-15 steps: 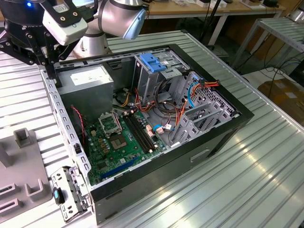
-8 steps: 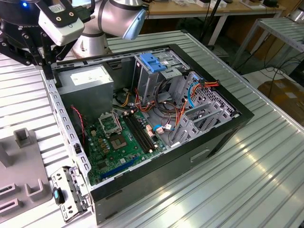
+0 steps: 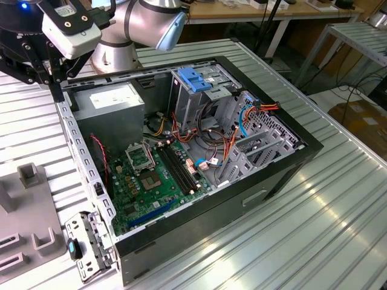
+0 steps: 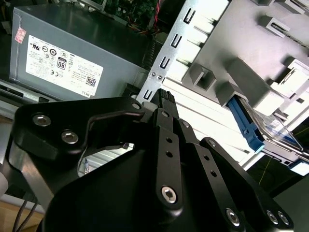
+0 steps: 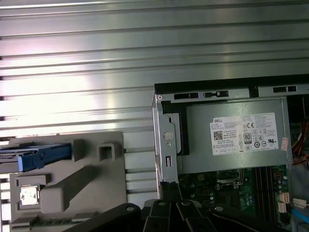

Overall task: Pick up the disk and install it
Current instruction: 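Reach for the disk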

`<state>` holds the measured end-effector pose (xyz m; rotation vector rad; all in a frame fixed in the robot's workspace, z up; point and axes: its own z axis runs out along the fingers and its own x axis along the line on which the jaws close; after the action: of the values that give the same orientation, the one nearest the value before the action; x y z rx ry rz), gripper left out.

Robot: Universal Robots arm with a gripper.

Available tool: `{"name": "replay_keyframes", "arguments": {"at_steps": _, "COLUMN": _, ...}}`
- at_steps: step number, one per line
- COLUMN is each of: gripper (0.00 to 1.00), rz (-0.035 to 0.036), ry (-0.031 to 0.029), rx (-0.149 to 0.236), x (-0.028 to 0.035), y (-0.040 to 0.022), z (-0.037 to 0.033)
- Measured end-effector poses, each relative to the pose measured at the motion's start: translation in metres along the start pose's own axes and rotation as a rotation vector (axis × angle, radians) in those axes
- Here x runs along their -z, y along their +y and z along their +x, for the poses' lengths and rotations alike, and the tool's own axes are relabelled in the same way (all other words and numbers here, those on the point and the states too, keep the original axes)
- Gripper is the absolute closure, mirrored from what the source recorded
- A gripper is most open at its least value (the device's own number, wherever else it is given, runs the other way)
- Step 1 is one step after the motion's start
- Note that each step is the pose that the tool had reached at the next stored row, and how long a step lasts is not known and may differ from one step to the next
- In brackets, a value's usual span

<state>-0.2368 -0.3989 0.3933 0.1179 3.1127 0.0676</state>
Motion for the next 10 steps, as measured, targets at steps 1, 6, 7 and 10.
{"name": "replay_keyframes", "arguments": {"at_steps": 1, "gripper": 0.89, "rz": 0.0000, "ry": 0.0000, "rx": 0.000, "x": 0.0000, "y": -0.0001, "z": 0.0009}}
{"name": "replay_keyframes", "arguments": {"at_steps": 6, "gripper": 0.89, "rz": -0.0001, "ry": 0.0000, "rx": 0.000, "x": 0.0001, "y": -0.0004, "z": 0.0049}}
{"name": "replay_keyframes", "arguments": {"at_steps": 7, "gripper": 0.89, "rz": 0.0000, "ry": 0.0000, "rx": 0.000, "x": 0.0002, "y": -0.0004, "z": 0.0057}}
{"name": "replay_keyframes", "arguments": {"at_steps": 10, "gripper": 0.89, "rz": 0.0000, "ry": 0.0000, "rx": 0.000, "x": 0.0002, "y": -0.0006, "z": 0.0076}}
